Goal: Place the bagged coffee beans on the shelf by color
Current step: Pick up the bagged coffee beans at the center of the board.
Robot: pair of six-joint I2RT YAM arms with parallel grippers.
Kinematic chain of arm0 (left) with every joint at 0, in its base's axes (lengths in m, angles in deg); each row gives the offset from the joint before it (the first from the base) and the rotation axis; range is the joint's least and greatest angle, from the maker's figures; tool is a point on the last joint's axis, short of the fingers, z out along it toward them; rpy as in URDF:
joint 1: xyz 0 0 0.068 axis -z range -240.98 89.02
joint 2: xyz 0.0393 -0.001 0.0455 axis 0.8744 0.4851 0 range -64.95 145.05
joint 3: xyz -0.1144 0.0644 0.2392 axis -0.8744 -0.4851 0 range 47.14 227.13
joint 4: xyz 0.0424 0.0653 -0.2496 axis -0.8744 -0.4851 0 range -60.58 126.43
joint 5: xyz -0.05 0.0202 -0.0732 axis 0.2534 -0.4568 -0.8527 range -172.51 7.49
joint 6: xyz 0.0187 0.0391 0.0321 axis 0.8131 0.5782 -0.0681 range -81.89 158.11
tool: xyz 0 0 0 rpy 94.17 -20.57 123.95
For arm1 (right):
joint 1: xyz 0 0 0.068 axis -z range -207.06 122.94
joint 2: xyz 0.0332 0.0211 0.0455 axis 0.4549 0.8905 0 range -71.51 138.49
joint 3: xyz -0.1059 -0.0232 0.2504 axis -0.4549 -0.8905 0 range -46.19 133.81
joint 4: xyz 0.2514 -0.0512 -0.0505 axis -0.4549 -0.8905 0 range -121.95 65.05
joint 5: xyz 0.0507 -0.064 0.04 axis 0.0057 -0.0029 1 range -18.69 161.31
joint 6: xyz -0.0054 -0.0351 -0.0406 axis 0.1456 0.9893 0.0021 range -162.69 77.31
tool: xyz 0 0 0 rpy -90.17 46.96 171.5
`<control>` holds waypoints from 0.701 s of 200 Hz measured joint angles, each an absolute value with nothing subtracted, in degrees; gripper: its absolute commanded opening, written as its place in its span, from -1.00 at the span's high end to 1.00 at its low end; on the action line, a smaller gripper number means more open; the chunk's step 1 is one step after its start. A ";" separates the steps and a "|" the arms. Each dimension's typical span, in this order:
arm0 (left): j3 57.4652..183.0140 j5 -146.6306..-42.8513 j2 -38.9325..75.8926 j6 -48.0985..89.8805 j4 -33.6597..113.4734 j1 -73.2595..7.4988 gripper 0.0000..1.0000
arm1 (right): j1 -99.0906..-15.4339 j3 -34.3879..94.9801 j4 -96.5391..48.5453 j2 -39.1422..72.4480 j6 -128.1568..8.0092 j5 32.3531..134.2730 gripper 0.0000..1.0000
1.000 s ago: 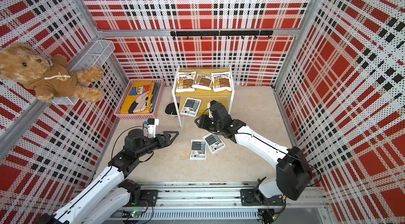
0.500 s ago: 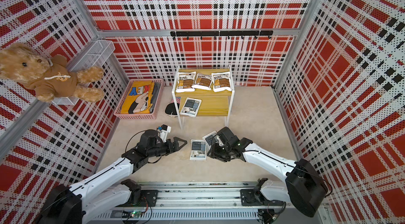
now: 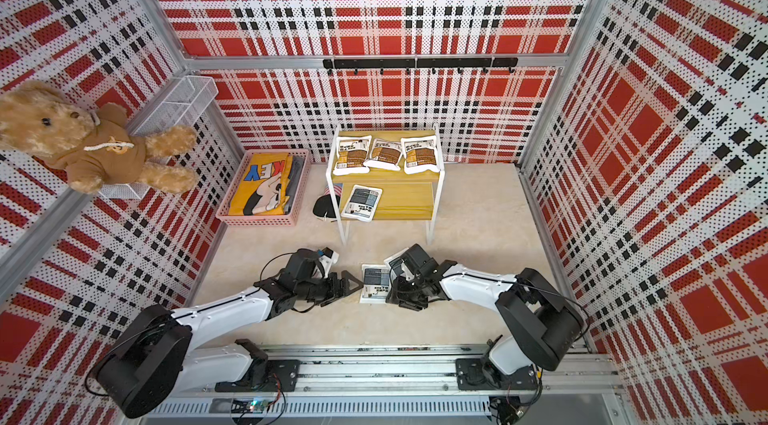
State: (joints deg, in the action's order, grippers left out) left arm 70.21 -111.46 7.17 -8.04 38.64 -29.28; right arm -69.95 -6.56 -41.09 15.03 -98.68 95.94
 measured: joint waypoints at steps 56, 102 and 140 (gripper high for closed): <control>69.66 -112.99 9.66 -7.43 40.98 -30.46 -0.78 | -70.06 -3.72 -37.24 18.55 -97.82 96.02 0.06; 69.72 -115.13 13.27 -6.03 45.09 -30.70 -0.69 | -70.06 -3.72 -34.95 20.47 -97.89 96.24 0.12; 70.34 -116.84 16.46 -4.89 47.78 -30.67 -0.50 | -70.06 -3.72 -32.91 21.39 -98.02 96.66 0.13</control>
State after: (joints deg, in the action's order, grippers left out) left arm 70.34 -116.84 16.46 -4.89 47.78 -30.67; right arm -70.06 -3.72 -32.91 21.39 -98.02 96.66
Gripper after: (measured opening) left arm 0.766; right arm 0.434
